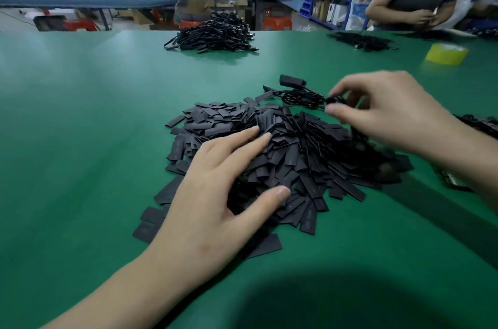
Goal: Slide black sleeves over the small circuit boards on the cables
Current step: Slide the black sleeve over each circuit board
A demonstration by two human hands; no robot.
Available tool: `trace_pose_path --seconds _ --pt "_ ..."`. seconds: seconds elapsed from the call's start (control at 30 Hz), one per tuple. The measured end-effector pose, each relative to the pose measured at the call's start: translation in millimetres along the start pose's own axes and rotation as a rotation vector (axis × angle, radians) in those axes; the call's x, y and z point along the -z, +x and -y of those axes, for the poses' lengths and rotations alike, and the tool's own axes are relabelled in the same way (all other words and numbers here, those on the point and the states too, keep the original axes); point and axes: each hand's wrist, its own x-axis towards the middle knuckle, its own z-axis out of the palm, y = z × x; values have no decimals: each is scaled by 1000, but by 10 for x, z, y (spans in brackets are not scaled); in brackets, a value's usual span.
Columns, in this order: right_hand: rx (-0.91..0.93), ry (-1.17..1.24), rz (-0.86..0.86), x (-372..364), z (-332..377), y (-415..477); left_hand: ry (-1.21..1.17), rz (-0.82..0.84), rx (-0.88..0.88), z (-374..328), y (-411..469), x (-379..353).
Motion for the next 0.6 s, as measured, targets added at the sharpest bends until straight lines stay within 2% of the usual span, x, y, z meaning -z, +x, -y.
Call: trace_pose_path --seconds 0.13,0.3,0.4,0.6 --pt "-25 -163 18 -220 -185 772 99 64 -105 -34 -17 -25" --pt "-66 -242 114 -523 -114 1198 83 77 -99 -39 -63 -55" --pt "-4 -149 24 -609 31 997 85 36 -105 -46 -50 -59" --pt "125 37 -121 -576 195 4 105 31 -74 -96 -26 -82"
